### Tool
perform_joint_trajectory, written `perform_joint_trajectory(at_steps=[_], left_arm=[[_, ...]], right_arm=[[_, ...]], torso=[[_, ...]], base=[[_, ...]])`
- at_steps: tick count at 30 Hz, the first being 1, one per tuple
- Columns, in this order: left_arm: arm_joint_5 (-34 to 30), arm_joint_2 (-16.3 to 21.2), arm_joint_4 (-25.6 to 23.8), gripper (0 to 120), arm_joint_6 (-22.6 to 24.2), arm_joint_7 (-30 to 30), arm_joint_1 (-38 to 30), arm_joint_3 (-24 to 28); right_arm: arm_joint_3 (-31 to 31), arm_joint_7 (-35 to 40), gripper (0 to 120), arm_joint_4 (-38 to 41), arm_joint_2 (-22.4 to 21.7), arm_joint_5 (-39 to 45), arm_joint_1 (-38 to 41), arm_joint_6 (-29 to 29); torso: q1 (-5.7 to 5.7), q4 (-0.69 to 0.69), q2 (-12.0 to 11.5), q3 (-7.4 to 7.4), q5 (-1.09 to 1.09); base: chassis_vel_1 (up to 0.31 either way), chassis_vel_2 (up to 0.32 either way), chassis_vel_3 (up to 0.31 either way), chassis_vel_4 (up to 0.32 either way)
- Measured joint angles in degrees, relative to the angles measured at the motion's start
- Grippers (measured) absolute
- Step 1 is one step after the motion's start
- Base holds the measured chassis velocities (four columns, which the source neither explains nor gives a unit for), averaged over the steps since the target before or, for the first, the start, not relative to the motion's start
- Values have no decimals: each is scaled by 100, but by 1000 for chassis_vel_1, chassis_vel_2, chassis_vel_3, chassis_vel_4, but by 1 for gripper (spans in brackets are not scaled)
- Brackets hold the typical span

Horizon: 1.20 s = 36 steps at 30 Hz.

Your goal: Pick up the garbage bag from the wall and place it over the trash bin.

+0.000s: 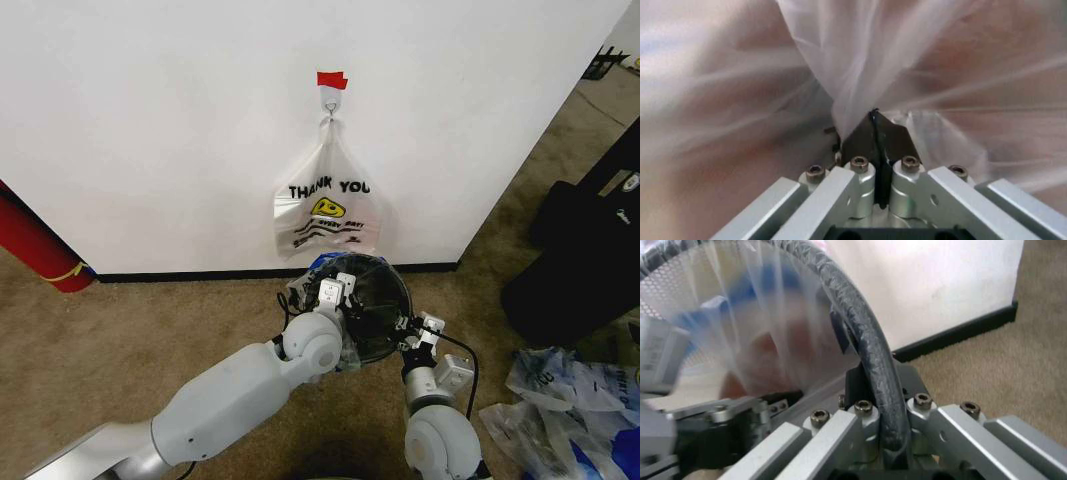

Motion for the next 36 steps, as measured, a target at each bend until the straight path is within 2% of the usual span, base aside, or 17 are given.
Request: perform_joint_trajectory(at_steps=[12,36], left_arm=[[-3,-127,474,0,68,-15,-152,78],[217,-217,1030,0,58,73,-327,254]], right_arm=[[4,-123,0,160,-115,51,-75,22],[-61,-544,0,307,-139,-14,-331,76]], torso=[[0,0,0,-1,-1],[0,0,0,0,-1]], base=[[0,0,0,0],[0,0,0,0]])
